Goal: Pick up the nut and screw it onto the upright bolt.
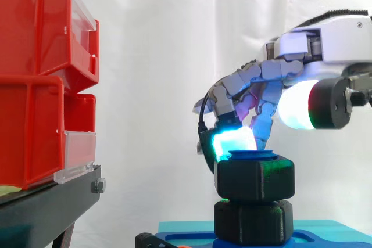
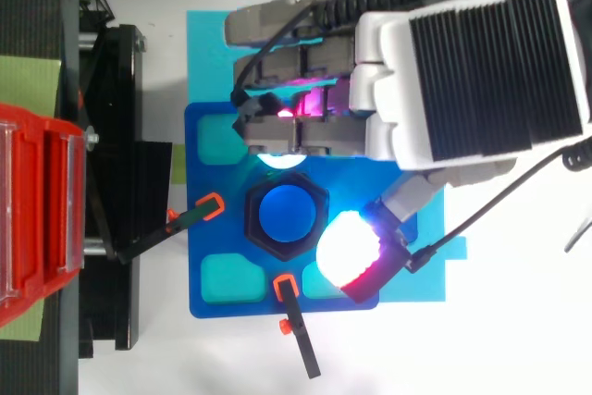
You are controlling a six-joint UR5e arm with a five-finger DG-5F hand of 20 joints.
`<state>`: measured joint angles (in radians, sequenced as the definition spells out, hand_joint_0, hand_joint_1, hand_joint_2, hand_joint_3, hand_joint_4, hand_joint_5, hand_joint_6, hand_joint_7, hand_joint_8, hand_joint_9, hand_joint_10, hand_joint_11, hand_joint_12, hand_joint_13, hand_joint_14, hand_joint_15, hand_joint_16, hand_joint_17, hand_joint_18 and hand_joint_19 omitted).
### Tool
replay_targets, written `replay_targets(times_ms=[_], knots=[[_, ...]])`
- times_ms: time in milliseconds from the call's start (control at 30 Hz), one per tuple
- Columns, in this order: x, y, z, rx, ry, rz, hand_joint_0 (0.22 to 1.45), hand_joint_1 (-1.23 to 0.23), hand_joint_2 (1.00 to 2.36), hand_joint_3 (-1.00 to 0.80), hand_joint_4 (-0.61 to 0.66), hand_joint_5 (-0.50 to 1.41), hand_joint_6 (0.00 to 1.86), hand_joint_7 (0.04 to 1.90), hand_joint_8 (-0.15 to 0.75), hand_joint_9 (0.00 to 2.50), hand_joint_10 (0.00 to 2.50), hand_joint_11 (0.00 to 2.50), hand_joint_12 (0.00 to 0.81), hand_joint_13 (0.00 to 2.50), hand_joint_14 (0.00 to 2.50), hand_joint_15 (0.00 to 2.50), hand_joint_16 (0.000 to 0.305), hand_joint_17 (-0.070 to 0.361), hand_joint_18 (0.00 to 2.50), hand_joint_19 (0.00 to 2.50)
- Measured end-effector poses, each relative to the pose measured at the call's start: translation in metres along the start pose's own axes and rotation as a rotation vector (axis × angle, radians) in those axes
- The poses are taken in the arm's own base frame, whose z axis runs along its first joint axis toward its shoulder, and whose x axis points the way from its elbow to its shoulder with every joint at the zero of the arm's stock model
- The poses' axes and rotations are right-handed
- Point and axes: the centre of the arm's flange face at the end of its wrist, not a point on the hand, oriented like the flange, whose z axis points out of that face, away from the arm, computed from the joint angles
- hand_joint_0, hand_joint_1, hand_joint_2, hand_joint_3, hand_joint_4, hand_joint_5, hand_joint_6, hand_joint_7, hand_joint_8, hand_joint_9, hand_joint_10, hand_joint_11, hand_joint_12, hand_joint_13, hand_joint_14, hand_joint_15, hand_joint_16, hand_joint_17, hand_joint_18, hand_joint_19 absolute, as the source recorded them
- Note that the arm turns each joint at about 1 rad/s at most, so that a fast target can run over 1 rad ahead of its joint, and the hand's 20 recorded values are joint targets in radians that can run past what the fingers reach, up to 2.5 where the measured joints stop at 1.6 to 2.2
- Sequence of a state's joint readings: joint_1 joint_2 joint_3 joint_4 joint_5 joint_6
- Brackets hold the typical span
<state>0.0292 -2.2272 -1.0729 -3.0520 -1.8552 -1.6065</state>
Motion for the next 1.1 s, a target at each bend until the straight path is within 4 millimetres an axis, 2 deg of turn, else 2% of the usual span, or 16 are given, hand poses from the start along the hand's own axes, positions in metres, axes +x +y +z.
replay_targets(times_ms=[33,133,200,267,367,500,667,900,1100], knots=[[-0.003,-0.002,-0.001,-0.001,0.0,-0.001,0.55,-0.21,1.0,-0.5,0.17,0.05,0.5,1.4,0.26,1.19,0.0,0.0,0.202,0.72,0.0,0.0,0.015,0.034,0.35,0.0],[-0.016,-0.007,-0.002,0.0,0.001,-0.011,0.55,-0.2,1.0,-0.5,0.16,0.0,0.5,1.24,0.26,1.13,0.0,0.0,0.208,0.7,0.0,0.0,0.016,0.037,0.33,0.0],[-0.026,-0.008,-0.002,0.002,-0.001,-0.019,0.55,-0.19,1.0,-0.5,0.2,-0.02,0.51,1.16,0.254,1.1,0.0,0.0,0.22,0.68,0.0,0.0,0.017,0.039,0.31,0.0],[-0.033,-0.008,-0.001,0.001,-0.005,-0.026,0.54,-0.18,1.0,-0.5,0.26,-0.05,0.5,0.98,0.247,1.06,0.0,0.0,0.231,0.65,0.0,0.0,0.019,0.043,0.29,0.0],[-0.038,-0.006,0.0,-0.001,-0.012,-0.032,0.54,-0.18,1.0,-0.5,0.24,-0.07,0.5,0.83,0.242,1.01,0.0,0.0,0.238,0.63,0.0,0.0,0.021,0.046,0.26,0.0],[-0.041,-0.001,0.005,-0.004,-0.035,-0.039,0.53,-0.16,1.0,-0.5,0.23,-0.08,0.5,0.77,0.236,0.96,0.0,0.0,0.244,0.59,0.0,0.0,0.022,0.05,0.22,0.0],[-0.035,0.011,0.015,-0.011,-0.063,-0.044,0.53,-0.15,1.0,-0.5,0.22,-0.08,0.5,0.73,0.229,0.92,0.0,0.0,0.252,0.55,0.0,0.0,0.024,0.053,0.19,0.0],[-0.008,0.034,0.024,-0.018,-0.072,-0.003,0.52,-0.13,1.0,-0.5,0.22,-0.09,0.5,0.69,0.22,0.86,0.0,0.0,0.261,0.49,0.0,0.0,0.026,0.058,0.14,0.0],[0.0,0.04,0.025,-0.022,-0.067,0.008,0.52,-0.11,1.0,-0.5,0.21,-0.1,0.5,0.69,0.215,0.81,0.0,0.0,0.268,0.45,0.0,0.0,0.027,0.061,0.1,0.0]])
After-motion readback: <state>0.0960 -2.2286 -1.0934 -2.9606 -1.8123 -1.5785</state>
